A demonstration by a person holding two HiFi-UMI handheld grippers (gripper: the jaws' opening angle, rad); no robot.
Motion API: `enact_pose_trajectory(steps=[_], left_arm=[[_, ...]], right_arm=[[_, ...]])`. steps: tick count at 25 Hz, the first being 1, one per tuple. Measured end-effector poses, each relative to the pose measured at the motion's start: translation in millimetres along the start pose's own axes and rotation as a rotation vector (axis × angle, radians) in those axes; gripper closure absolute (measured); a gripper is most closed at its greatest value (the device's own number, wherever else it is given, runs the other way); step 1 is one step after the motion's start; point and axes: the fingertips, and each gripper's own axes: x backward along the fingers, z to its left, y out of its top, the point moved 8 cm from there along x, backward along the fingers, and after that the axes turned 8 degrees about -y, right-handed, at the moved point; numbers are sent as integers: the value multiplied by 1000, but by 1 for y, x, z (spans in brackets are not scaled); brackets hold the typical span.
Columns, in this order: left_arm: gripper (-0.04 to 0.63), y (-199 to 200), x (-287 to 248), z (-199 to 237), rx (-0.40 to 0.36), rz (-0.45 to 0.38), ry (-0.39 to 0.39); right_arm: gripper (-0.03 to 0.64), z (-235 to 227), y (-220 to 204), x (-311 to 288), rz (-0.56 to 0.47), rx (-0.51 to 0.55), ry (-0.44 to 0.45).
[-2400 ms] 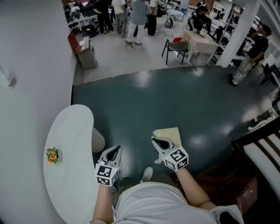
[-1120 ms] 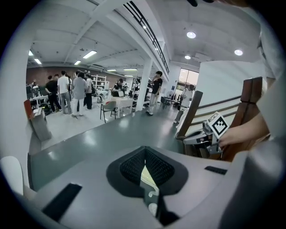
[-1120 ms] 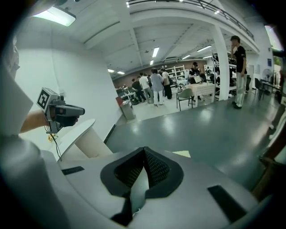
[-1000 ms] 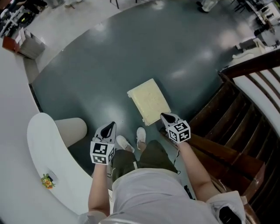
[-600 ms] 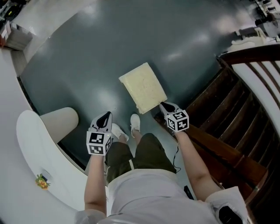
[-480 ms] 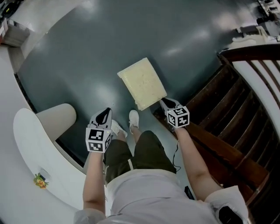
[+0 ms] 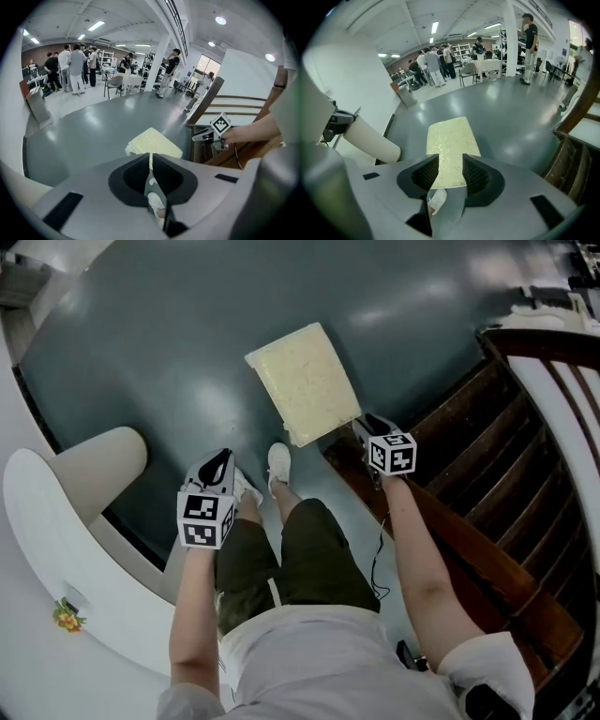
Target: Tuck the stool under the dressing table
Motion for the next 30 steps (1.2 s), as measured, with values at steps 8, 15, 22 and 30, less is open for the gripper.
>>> enact_pose_trajectory(steps=[8, 15, 22, 30], left_arm=[[584, -34, -11, 10, 40, 54, 42], [584, -63, -28, 27, 75, 96, 67], [584, -91, -51, 39, 91, 127, 65], [584, -108, -66, 40, 118, 138, 57]], right_arm=[[311, -13, -28, -54, 88, 23, 40], [200, -28, -42, -100, 159, 44, 49], [163, -44, -59, -140, 210, 68, 52], [130, -66, -74, -173, 232, -22, 82]])
